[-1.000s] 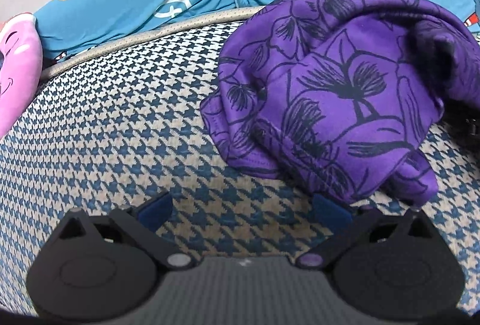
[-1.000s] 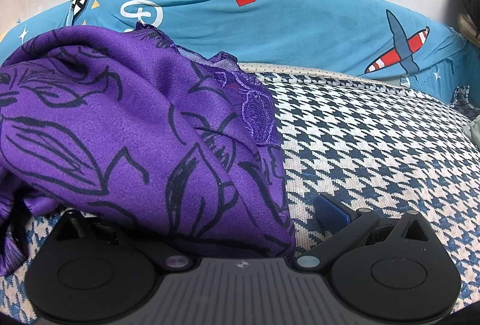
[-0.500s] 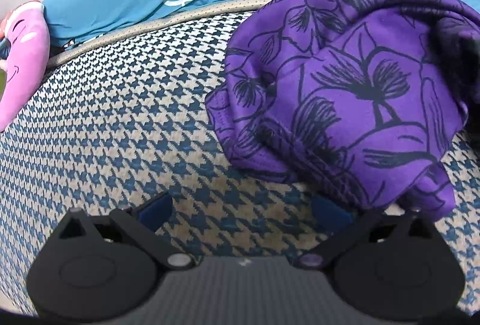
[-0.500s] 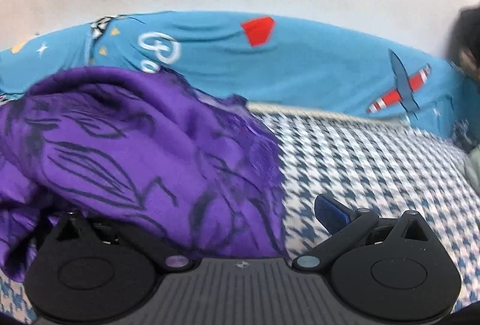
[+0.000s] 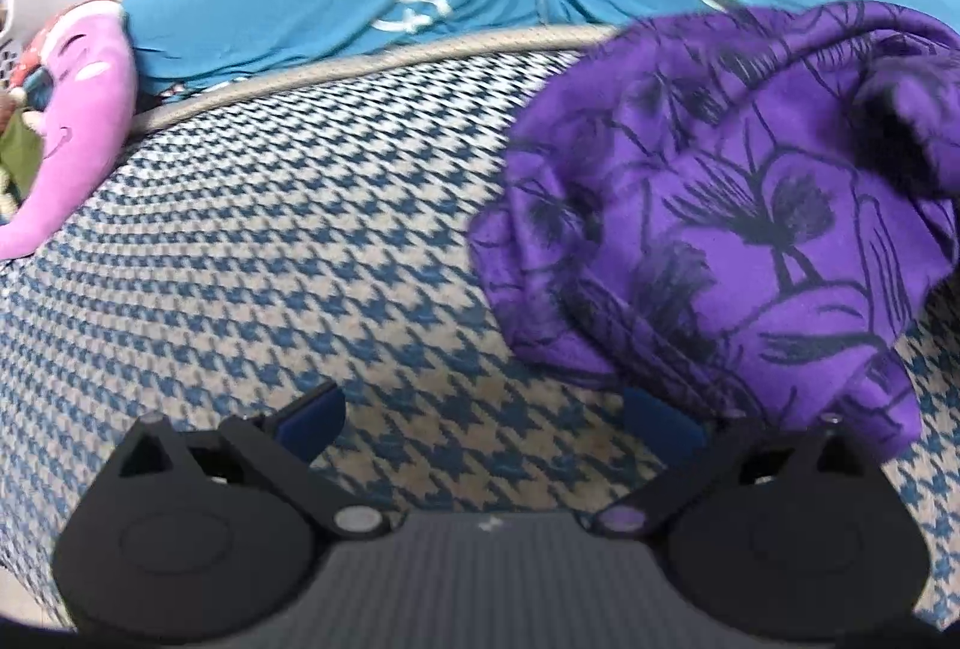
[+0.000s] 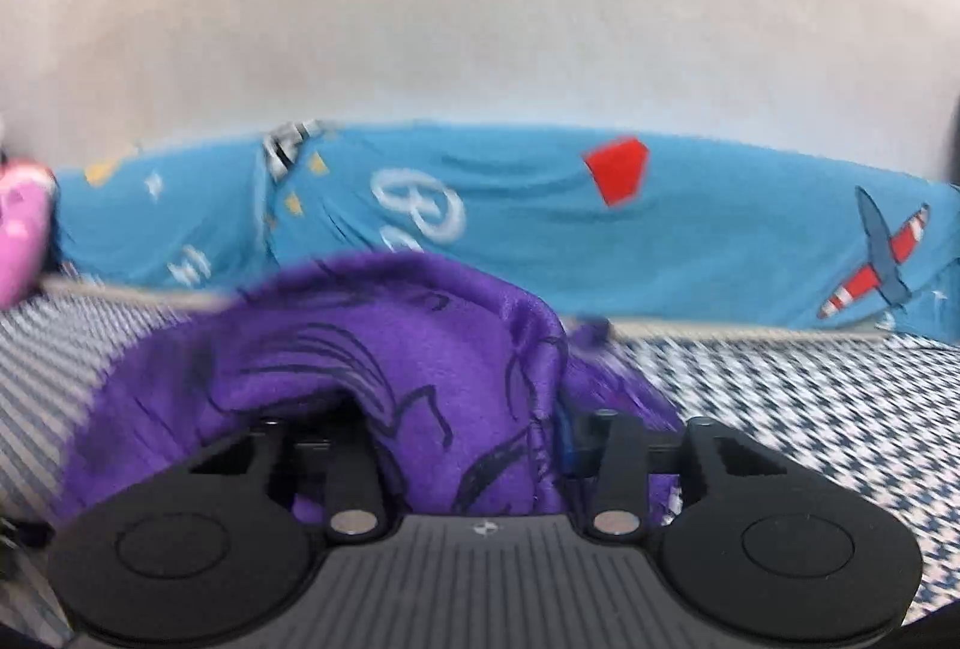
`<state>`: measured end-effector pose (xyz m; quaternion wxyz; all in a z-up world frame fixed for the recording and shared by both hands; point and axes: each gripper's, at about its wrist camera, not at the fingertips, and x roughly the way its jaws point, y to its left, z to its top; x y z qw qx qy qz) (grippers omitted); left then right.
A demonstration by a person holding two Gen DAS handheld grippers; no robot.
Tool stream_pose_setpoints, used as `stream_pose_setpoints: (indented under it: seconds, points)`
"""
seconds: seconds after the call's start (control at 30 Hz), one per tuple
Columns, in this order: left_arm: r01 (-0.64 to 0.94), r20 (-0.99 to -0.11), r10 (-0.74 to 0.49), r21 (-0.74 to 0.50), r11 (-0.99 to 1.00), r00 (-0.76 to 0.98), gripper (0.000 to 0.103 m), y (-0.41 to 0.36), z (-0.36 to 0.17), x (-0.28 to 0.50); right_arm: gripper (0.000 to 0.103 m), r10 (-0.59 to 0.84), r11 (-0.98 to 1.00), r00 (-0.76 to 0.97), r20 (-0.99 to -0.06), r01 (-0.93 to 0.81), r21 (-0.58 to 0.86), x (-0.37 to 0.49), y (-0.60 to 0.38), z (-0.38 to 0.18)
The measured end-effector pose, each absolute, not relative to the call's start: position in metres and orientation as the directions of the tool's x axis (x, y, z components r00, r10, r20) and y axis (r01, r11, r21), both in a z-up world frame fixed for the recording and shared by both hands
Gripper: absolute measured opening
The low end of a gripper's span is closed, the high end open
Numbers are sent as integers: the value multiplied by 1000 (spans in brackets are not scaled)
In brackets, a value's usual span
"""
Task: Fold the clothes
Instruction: 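Grasp the purple garment with the right tool and lift it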
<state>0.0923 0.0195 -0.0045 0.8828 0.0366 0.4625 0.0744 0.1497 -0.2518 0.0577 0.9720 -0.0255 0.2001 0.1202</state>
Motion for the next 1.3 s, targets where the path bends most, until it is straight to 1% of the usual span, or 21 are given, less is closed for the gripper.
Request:
stream_pose_setpoints:
  seconds: [0.13,0.3,0.4,0.77,0.87,0.93,1.0,1.07,1.2,1.3]
  points:
    - [-163,-791,203,133,978,576,103,31,5,86,31,309,949,893,-328,-310,51,146,-231,75]
    - [-235,-786,236,118,965,572,103,57,14,86,31,403,912,865,-298,-409,45,142,-188,82]
    - [-274,-781,252,108,956,571,103,72,20,84,31,451,887,838,-307,-459,50,142,-165,77]
    - [-398,-757,312,75,914,575,103,127,38,70,31,600,761,710,-369,-649,-12,124,-91,59]
    - [-409,-758,317,72,910,570,103,134,38,68,31,611,727,666,-428,-686,-30,124,-74,45]
    - [-411,-761,313,67,909,568,103,138,38,66,31,585,724,653,-480,-688,-53,127,-62,32]
    - [-402,-768,298,58,914,567,103,137,37,66,31,569,720,643,-513,-691,-67,130,-54,21]
    - [-389,-768,286,53,920,573,103,134,37,65,30,556,731,653,-514,-679,-72,133,-52,19]
    - [-354,-761,267,52,934,592,103,123,38,62,31,523,781,677,-518,-624,-28,134,-58,24]
    - [-320,-756,252,59,945,604,103,112,37,61,37,513,801,671,-535,-599,17,129,-73,29]
